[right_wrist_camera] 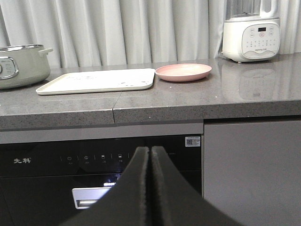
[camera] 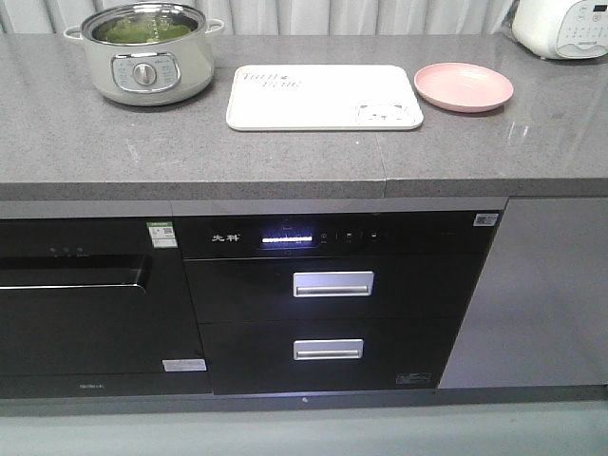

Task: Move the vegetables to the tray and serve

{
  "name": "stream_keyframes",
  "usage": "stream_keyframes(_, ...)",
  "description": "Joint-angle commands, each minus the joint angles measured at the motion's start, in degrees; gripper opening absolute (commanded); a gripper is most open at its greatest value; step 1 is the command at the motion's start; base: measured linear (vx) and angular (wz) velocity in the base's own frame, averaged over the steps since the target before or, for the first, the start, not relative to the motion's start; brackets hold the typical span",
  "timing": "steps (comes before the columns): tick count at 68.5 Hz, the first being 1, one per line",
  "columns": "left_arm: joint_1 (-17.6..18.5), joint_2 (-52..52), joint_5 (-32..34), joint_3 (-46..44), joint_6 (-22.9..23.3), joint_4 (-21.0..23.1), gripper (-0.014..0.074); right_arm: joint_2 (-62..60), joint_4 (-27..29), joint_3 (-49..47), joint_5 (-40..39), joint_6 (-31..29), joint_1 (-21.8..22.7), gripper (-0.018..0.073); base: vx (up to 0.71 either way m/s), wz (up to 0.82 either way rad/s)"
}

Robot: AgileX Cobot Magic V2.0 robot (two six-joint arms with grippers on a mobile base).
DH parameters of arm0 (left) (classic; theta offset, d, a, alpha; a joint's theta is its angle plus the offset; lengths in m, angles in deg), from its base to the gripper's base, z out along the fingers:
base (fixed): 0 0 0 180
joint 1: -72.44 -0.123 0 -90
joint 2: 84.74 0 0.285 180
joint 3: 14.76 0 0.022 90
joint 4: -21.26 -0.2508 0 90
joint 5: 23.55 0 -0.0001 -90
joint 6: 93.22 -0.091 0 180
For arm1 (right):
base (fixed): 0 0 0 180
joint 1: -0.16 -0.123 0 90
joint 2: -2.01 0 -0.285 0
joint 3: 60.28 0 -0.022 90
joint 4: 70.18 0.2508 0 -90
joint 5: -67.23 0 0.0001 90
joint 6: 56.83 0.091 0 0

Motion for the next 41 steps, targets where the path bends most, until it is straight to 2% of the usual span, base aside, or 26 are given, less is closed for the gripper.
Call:
stream_keyframes(1, 0.2, 0.8, 4.0, 1.6, 0.2, 0.5, -0.0006, -0.4, -0.7, 0.9, -4.5, 0.0, -0.1, -0.0006, 0.10, 0.00)
stream_keyframes(41, 0.2, 0.8, 4.0, 1.6, 0.2, 0.5, -0.0006, -0.4, -0.7, 0.9, -4.5, 0.0, -0.1, -0.0006, 0.10, -0.01)
